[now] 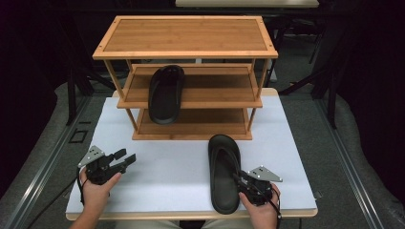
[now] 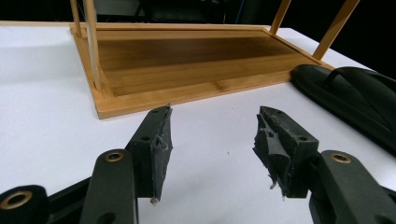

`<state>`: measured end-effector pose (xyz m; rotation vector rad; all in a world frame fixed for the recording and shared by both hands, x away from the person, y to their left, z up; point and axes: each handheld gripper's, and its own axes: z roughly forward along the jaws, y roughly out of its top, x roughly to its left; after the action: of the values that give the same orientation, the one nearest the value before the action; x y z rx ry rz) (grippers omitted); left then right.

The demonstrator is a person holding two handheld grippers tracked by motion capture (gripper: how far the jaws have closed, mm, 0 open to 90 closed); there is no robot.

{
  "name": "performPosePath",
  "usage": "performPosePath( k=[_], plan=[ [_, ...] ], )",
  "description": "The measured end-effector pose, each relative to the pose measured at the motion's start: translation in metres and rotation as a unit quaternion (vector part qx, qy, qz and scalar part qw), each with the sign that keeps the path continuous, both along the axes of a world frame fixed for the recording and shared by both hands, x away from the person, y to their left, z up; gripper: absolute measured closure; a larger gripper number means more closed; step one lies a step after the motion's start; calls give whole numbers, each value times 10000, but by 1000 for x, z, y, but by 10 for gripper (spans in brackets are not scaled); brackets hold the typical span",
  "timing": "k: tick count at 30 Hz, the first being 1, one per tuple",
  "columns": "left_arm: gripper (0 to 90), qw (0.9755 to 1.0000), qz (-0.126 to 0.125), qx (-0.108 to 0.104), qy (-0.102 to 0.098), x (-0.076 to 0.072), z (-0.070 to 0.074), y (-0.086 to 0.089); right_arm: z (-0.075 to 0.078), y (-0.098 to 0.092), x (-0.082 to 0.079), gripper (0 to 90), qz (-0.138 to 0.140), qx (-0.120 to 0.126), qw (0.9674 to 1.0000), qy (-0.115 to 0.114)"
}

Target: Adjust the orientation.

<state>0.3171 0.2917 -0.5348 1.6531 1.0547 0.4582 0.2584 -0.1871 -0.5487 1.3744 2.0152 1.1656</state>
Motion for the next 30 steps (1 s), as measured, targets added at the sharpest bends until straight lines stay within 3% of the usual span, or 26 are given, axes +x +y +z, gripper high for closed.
performPosePath(
  k=[11, 16, 20, 30],
  plan=[
    [452, 10000, -4, 15, 31, 0, 0, 1, 0, -12, 7, 769, -62, 53, 10000, -51],
    [451, 10000, -9, 17, 38, 1, 0, 1, 0, -15, 8, 761, -53, 35, 10000, -43],
    [452, 10000, -16, 16, 40, 1, 0, 1, -3, -15, 8, 725, -90, -30, 9999, 141],
    [449, 10000, -14, 12, 32, 0, 0, 1, -1, -17, 8, 751, -36, -63, 9997, 238]
  ],
)
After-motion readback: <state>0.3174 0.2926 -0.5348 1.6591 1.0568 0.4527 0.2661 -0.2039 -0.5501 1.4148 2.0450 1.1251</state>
